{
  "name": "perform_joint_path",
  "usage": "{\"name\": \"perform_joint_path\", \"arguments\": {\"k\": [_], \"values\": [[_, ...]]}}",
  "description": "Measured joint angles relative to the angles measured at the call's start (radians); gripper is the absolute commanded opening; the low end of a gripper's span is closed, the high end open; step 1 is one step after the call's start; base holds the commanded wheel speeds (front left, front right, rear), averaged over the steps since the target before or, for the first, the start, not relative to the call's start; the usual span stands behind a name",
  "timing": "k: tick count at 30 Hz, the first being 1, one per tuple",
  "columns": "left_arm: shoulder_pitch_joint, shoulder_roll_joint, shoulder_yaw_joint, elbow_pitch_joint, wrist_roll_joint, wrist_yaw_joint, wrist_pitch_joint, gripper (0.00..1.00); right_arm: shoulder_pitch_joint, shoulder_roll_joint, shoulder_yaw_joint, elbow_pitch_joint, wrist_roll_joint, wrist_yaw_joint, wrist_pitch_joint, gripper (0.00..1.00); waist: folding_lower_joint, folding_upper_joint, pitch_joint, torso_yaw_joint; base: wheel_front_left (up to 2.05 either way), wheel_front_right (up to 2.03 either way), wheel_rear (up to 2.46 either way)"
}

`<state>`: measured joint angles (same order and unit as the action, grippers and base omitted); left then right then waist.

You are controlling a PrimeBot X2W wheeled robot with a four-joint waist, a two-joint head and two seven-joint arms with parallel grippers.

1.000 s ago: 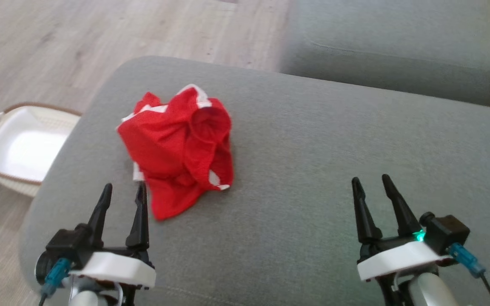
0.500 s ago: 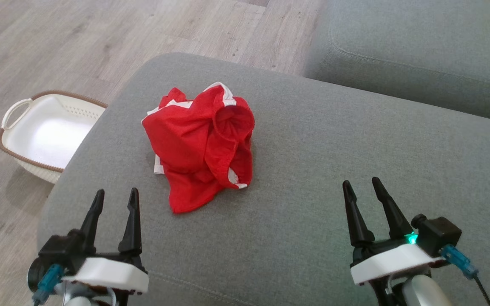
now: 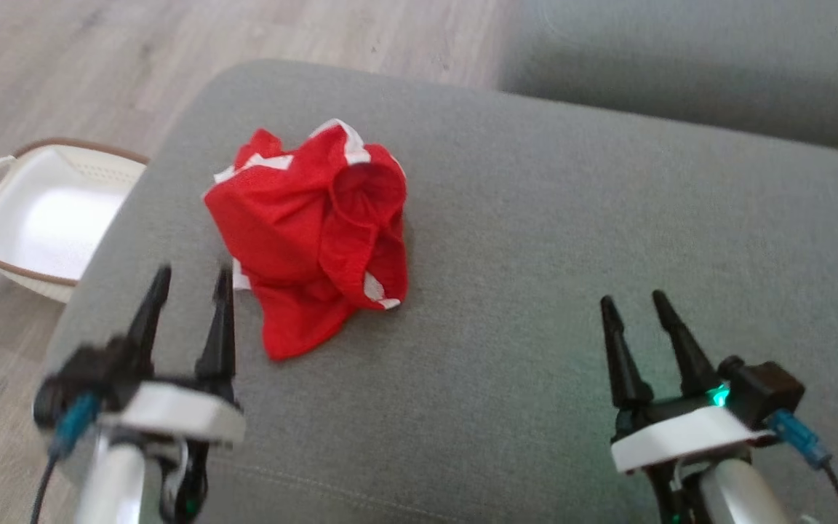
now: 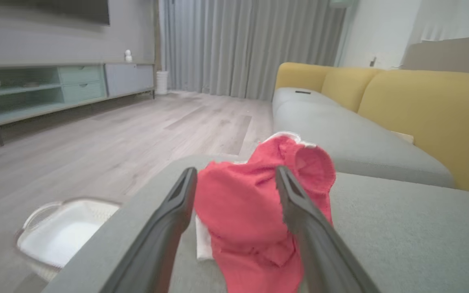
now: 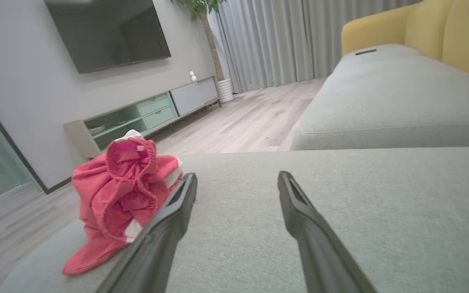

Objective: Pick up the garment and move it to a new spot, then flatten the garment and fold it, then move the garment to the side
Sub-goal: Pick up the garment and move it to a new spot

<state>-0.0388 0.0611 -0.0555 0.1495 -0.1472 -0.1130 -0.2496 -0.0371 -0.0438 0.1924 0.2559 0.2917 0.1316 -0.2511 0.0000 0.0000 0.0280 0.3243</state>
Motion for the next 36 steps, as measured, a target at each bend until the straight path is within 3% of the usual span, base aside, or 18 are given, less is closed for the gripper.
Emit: {"name": "perform_joint_path", "arguments": {"k": [6,14,18,26,27,28,36], "values": [[-0.232,0.087,-0.107,0.138,0.014,-0.012,0.004,1.00,-0.052,-0.001,-0.051,-0.018,-0.035,0.000,0.000,1.00,0.0001,0.0000,0.070,-0.037,0.00,0.00,0.00],[-0.532,0.225,-0.347,0.327,-0.101,-0.019,0.202,1.00,-0.101,-0.002,-0.073,-0.029,-0.047,0.000,0.000,1.00,0.0001,0.0000,0.151,-0.103,0.00,0.00,0.00],[-0.609,0.281,-0.412,0.404,-0.143,-0.019,0.256,1.00,-0.123,-0.002,-0.070,-0.035,-0.046,0.000,0.000,1.00,0.0002,0.0000,0.182,-0.142,0.00,0.00,0.00],[-0.691,0.314,-0.514,0.506,-0.217,-0.019,0.254,1.00,-0.143,-0.002,-0.067,-0.034,-0.045,0.000,0.000,1.00,0.0002,0.0000,0.227,-0.209,0.00,0.00,0.00],[-0.693,0.314,-0.518,0.512,-0.224,-0.019,0.240,0.78,-0.143,-0.002,-0.067,-0.033,-0.045,0.000,0.000,1.00,0.0002,0.0000,0.228,-0.215,0.00,0.00,0.00],[-0.697,0.314,-0.517,0.519,-0.229,-0.019,0.222,0.00,-0.143,-0.002,-0.066,-0.032,-0.045,0.000,0.000,1.00,0.0001,0.0000,0.228,-0.220,0.00,0.00,0.00],[-0.757,0.311,-0.516,0.494,-0.221,-0.018,0.063,0.00,-0.143,-0.002,-0.062,-0.021,-0.027,0.000,0.000,1.00,0.0000,0.0000,0.196,-0.242,0.00,0.00,0.00]]}}
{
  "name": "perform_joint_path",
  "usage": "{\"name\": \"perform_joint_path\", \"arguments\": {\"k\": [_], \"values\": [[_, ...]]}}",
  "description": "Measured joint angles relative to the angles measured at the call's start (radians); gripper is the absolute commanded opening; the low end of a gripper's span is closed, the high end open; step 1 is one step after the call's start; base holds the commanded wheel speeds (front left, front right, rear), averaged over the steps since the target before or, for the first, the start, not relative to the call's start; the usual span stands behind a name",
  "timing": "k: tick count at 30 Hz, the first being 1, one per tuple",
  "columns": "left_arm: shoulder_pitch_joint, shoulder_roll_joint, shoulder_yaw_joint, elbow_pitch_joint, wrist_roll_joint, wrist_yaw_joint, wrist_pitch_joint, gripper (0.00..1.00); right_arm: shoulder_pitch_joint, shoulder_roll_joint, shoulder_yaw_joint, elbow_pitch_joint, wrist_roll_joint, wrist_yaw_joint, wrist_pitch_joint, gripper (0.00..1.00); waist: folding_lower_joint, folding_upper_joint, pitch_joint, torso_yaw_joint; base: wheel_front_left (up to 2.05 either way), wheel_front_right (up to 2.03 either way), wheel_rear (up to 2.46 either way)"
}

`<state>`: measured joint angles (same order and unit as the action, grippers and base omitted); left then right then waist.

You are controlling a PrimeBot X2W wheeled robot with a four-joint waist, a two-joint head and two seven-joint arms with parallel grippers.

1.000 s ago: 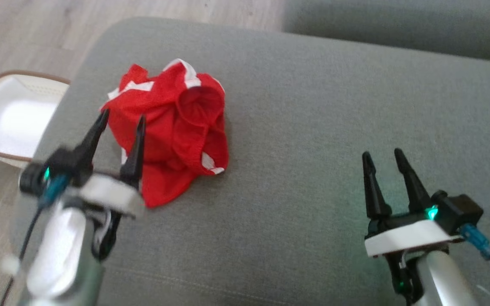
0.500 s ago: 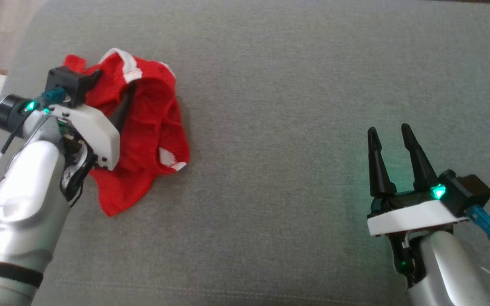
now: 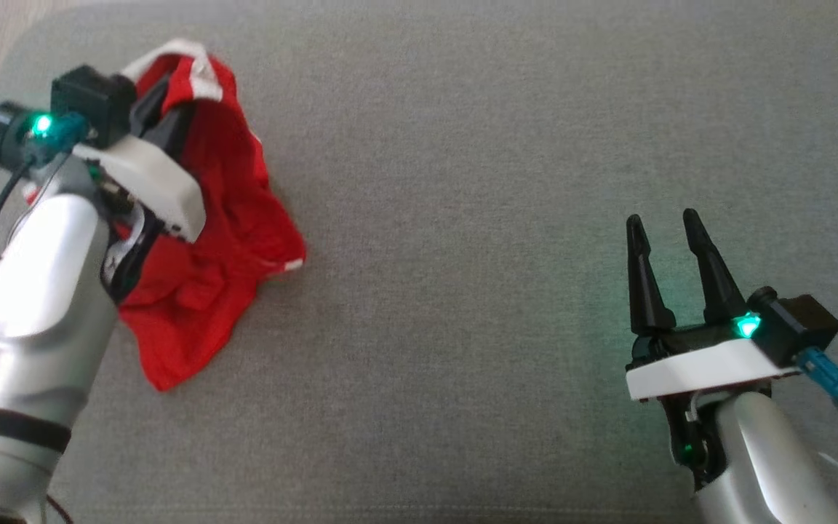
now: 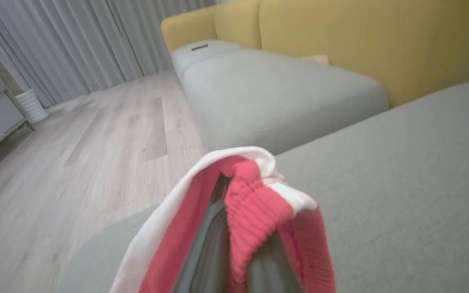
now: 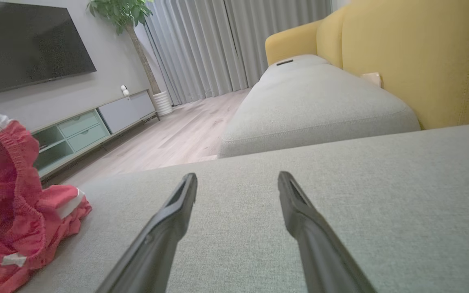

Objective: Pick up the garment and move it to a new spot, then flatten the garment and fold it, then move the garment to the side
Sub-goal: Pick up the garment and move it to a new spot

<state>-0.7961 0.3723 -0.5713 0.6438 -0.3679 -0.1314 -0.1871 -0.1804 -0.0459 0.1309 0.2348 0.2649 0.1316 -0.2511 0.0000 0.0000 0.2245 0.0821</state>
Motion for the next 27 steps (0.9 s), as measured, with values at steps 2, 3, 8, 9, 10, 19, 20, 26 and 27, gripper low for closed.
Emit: {"name": "perform_joint_path", "arguments": {"k": [2,3,8,9,10,19,20,26,27], "values": [[-0.010,-0.003,0.000,-0.030,0.000,0.001,-0.021,0.00,0.000,0.000,0.000,0.002,0.002,0.000,0.000,1.00,0.0000,0.0000,-0.015,-0.006,0.00,0.00,0.00],[-0.010,-0.007,0.002,-0.053,0.000,0.001,-0.031,0.00,0.001,0.000,0.000,0.002,0.007,0.000,0.000,1.00,0.0000,0.0000,-0.023,-0.010,0.00,0.00,0.00],[-0.010,-0.028,-0.001,-0.166,-0.007,0.001,-0.044,0.00,0.006,0.000,0.000,0.004,0.027,0.000,0.000,1.00,0.0000,0.0000,-0.062,-0.033,0.00,0.00,0.00],[-0.010,-0.032,-0.002,-0.188,-0.016,0.001,-0.043,0.00,0.007,0.000,0.001,0.005,0.029,0.000,0.000,1.00,0.0000,0.0000,-0.069,-0.039,0.00,0.00,0.00],[-0.010,-0.036,-0.004,-0.209,-0.028,0.001,-0.037,0.00,0.008,0.000,0.002,0.005,0.035,0.000,0.000,1.00,0.0000,0.0000,-0.075,-0.047,0.00,0.00,0.00],[-0.016,-0.095,-0.050,-0.381,-0.106,0.001,0.084,0.00,0.009,0.000,0.021,0.004,0.078,0.000,0.000,1.00,0.0000,0.0000,-0.104,-0.151,0.00,0.00,0.00],[-0.020,-0.105,-0.060,-0.390,-0.115,0.000,0.094,0.00,0.009,0.000,0.021,0.004,0.080,0.000,0.000,1.00,0.0000,0.0000,-0.105,-0.165,0.00,0.00,0.00],[-0.064,-0.194,-0.098,-0.412,-0.151,0.001,0.124,0.00,0.006,0.000,0.034,-0.004,0.106,0.000,-0.001,1.00,0.0000,0.0000,-0.103,-0.269,0.00,0.00,0.00],[-0.075,-0.214,-0.103,-0.412,-0.158,0.001,0.124,0.00,0.005,0.000,0.033,-0.008,0.109,0.000,-0.001,1.00,0.0000,0.0000,-0.102,-0.288,0.00,0.00,0.00]]}}
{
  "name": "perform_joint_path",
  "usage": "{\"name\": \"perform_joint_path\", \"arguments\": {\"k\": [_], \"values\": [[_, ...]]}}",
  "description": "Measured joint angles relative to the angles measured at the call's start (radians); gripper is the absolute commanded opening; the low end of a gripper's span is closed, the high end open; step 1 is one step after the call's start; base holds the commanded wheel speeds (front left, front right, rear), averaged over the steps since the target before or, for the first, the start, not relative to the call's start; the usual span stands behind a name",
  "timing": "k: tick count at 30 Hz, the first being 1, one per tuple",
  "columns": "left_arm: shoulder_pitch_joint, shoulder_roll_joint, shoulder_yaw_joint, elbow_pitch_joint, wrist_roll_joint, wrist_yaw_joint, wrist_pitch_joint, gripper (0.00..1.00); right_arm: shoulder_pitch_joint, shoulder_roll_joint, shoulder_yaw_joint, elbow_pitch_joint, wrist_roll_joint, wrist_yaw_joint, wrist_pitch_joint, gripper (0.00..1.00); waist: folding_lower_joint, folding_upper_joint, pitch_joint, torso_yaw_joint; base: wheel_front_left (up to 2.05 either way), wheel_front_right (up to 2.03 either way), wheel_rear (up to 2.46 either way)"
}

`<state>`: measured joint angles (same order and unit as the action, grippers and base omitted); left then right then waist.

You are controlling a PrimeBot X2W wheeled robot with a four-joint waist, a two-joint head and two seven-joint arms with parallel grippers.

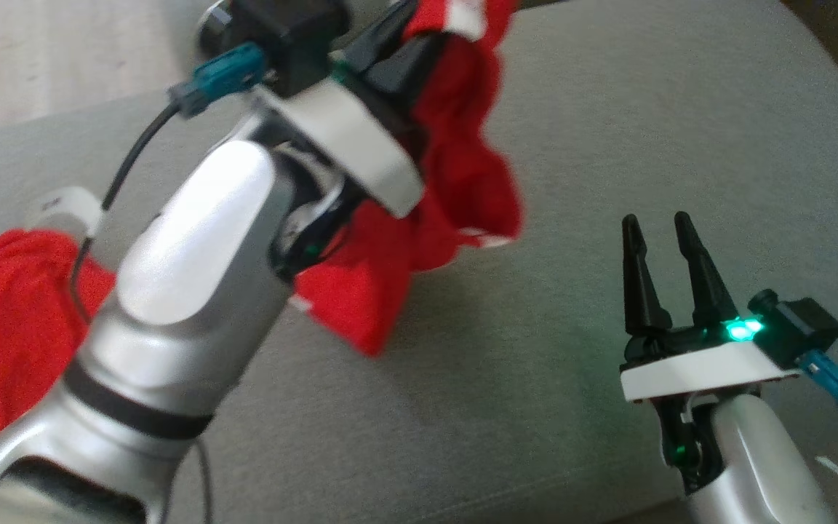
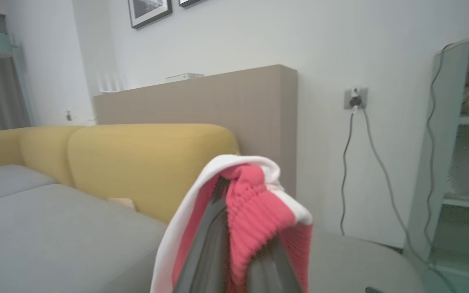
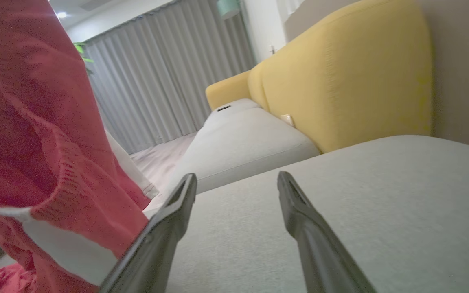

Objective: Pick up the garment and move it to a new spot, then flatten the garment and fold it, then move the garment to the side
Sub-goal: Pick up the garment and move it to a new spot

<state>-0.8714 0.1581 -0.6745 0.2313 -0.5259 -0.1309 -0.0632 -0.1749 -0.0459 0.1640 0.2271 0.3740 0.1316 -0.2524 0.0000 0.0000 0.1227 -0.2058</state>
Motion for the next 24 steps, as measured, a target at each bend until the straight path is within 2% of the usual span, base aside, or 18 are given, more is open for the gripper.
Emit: {"name": "perform_joint_path", "arguments": {"k": [4,10,13,20,24], "values": [[-0.060,-0.074,0.001,-0.002,-0.047,0.000,-0.016,0.00,-0.001,0.000,-0.013,-0.019,0.016,0.000,0.000,1.00,0.0000,0.0000,0.008,-0.068,0.00,0.00,0.00],[-0.138,-0.105,0.048,0.027,-0.100,0.018,-0.063,0.00,-0.004,0.000,-0.037,-0.040,0.022,0.000,0.000,1.00,0.0000,0.0000,0.044,-0.109,0.00,0.00,0.00],[-0.103,-0.078,0.082,0.107,-0.138,0.026,-0.063,0.00,-0.014,0.000,-0.045,-0.054,0.022,0.000,0.000,1.00,0.0000,0.0000,0.066,-0.106,0.00,0.00,0.00],[0.064,0.073,0.105,0.358,-0.152,0.024,-0.072,0.00,-0.063,0.000,-0.042,-0.070,0.028,0.000,0.000,1.00,0.0000,0.0000,0.131,-0.089,0.00,0.00,0.00],[0.083,0.108,0.105,0.491,-0.133,0.024,-0.110,0.00,-0.065,0.000,-0.040,-0.069,0.026,0.000,0.000,1.00,0.0001,0.0000,0.159,-0.076,0.00,0.00,0.00]]}}
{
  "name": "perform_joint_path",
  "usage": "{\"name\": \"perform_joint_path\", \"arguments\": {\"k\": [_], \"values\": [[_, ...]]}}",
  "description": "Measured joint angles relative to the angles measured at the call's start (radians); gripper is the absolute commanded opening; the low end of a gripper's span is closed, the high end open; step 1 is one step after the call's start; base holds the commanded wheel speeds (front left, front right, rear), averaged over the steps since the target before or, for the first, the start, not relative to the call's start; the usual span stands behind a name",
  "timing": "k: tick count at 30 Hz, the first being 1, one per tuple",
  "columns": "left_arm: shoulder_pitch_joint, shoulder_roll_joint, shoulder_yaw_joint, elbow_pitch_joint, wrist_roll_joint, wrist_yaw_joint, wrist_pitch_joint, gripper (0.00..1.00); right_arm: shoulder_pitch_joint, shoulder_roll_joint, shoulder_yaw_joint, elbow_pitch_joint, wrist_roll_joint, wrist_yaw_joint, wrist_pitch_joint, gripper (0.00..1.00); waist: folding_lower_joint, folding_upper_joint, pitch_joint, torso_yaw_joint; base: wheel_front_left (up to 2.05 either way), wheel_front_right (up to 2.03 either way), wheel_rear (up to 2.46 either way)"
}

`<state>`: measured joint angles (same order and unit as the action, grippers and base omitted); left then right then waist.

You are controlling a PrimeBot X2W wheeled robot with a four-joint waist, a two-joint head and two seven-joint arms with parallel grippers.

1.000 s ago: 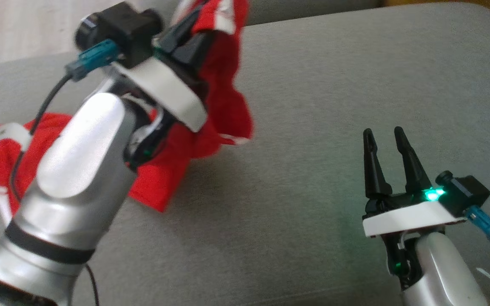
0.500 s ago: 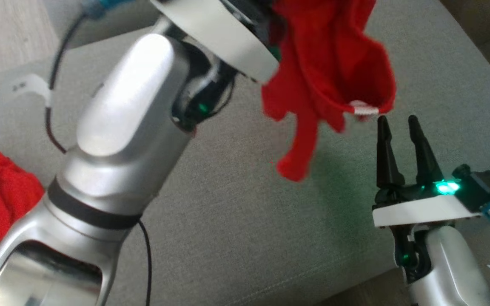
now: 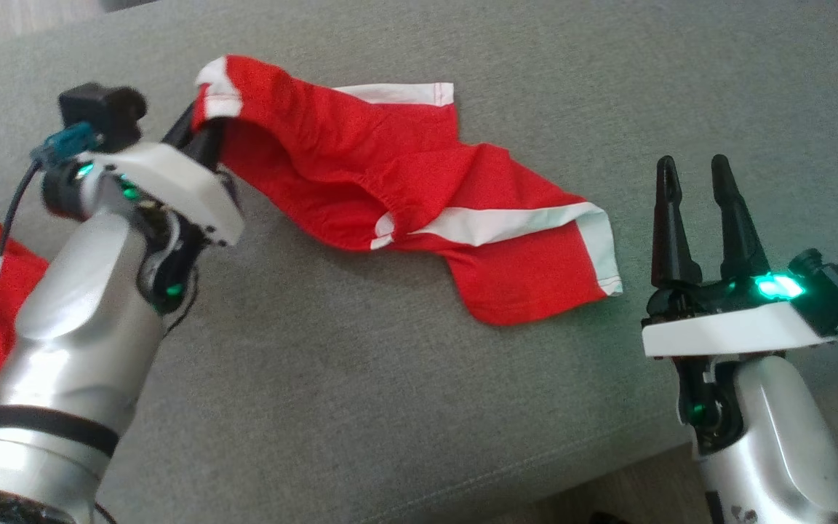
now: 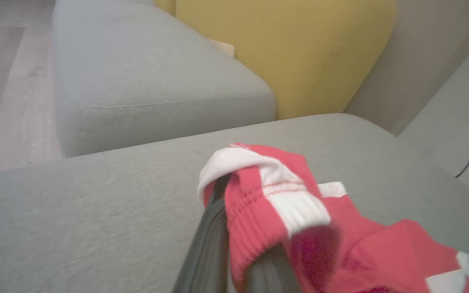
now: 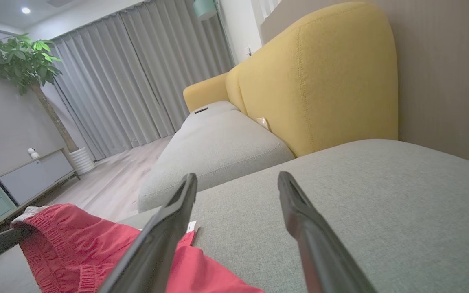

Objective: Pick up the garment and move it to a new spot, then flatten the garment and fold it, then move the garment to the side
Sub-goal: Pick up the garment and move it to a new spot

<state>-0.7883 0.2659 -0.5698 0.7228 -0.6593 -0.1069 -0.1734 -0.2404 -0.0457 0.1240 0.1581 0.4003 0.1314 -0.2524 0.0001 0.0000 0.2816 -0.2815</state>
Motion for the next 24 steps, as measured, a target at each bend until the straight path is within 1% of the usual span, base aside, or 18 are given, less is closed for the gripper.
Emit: {"name": "perform_joint_path", "arguments": {"k": [2,3,4,5,6,10,14,16,19,21,24], "values": [[-0.006,0.007,0.002,0.054,0.010,0.000,-0.017,0.00,-0.001,0.000,0.000,0.001,-0.007,0.000,0.000,1.00,0.0000,0.0000,0.008,0.008,0.00,0.00,0.00],[-0.010,0.008,0.003,0.081,0.010,0.001,-0.024,0.16,-0.002,0.000,0.000,0.002,-0.008,0.000,0.000,1.00,0.0000,0.0000,0.011,0.012,0.00,0.00,0.00],[-0.017,0.008,0.003,0.107,0.011,0.002,-0.032,0.40,-0.004,0.000,0.001,0.005,-0.012,0.000,0.000,1.00,0.0000,0.0000,0.013,0.016,0.00,0.00,0.00],[-0.022,0.008,0.004,0.129,0.019,0.008,-0.040,0.96,-0.007,0.000,0.001,0.007,-0.016,0.000,0.000,1.00,0.0000,0.0000,0.014,0.021,0.00,0.00,0.00],[-0.027,0.008,0.005,0.150,0.025,0.014,-0.046,1.00,-0.012,0.000,0.001,0.009,-0.020,0.000,0.000,1.00,0.0000,0.0000,0.015,0.025,0.00,0.00,0.00],[-0.057,0.006,0.031,0.207,0.035,0.045,-0.067,1.00,-0.019,0.000,0.000,0.013,-0.038,0.000,0.000,1.00,0.0000,0.0000,0.011,0.048,0.00,0.00,0.00],[-0.076,-0.002,0.046,0.209,0.044,0.054,-0.075,1.00,-0.018,0.000,-0.004,0.016,-0.055,0.000,0.000,1.00,0.0000,0.0000,0.001,0.072,0.00,0.00,0.00],[-0.076,-0.010,0.073,0.168,0.060,0.054,-0.075,1.00,-0.017,0.000,-0.006,0.017,-0.067,0.000,0.000,1.00,0.0000,0.0000,-0.009,0.089,0.00,0.00,0.00],[-0.060,-0.020,0.115,0.060,0.091,0.054,-0.076,1.00,-0.015,0.000,-0.016,0.018,-0.084,0.000,0.000,1.00,0.0000,0.0000,-0.031,0.114,0.00,0.00,0.00],[-0.021,-0.026,0.149,-0.019,0.110,0.054,-0.076,1.00,-0.013,0.000,-0.026,0.022,-0.095,0.000,0.000,1.00,-0.0001,0.0000,-0.049,0.130,0.00,0.00,0.00],[0.087,-0.039,0.197,-0.124,0.134,0.054,-0.076,1.00,-0.005,0.000,-0.037,0.026,-0.111,0.000,0.000,1.00,-0.0001,0.0000,-0.080,0.153,0.00,0.00,0.00]]}}
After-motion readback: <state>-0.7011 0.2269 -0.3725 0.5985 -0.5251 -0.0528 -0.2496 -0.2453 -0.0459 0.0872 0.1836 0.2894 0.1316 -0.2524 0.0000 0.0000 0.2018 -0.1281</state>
